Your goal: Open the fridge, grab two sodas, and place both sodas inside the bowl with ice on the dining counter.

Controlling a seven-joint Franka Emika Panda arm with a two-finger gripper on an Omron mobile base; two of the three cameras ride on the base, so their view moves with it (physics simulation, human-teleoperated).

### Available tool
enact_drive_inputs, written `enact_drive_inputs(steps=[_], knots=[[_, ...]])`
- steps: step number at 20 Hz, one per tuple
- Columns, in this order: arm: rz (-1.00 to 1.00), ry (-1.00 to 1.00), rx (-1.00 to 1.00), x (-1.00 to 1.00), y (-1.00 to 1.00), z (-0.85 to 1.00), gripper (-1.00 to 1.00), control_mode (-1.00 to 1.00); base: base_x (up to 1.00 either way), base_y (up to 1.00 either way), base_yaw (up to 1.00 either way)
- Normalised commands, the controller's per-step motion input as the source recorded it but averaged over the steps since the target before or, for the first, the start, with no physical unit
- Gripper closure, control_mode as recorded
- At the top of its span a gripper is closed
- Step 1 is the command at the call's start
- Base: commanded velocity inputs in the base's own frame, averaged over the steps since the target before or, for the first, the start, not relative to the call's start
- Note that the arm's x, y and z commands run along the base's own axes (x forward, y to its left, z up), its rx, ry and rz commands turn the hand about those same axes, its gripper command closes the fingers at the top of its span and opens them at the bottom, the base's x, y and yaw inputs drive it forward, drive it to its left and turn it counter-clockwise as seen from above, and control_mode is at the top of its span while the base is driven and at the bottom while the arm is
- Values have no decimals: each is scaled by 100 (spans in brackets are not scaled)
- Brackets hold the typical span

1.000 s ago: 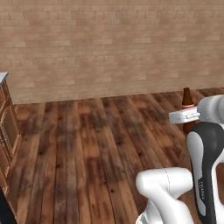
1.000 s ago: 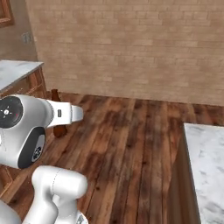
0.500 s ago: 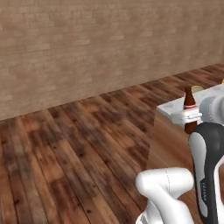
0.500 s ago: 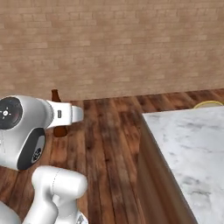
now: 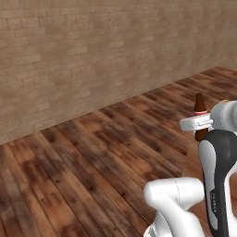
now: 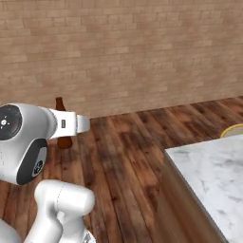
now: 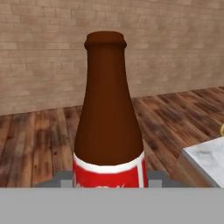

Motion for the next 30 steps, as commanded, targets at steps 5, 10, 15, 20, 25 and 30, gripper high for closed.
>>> enact_drive_inputs(steps=[5,10,15,20,25,30], knots=[[0,0,0,0,0,0,100,100,80,66,-43],[0,0,0,0,0,0,100,100,56,54,-50],[0,0,0,0,0,0,100,100,55,55,-50],[0,0,0,0,0,0,100,100,70,64,-46],[0,0,0,0,0,0,100,100,75,65,-45],[0,0,0,0,0,0,100,100,87,70,-41]])
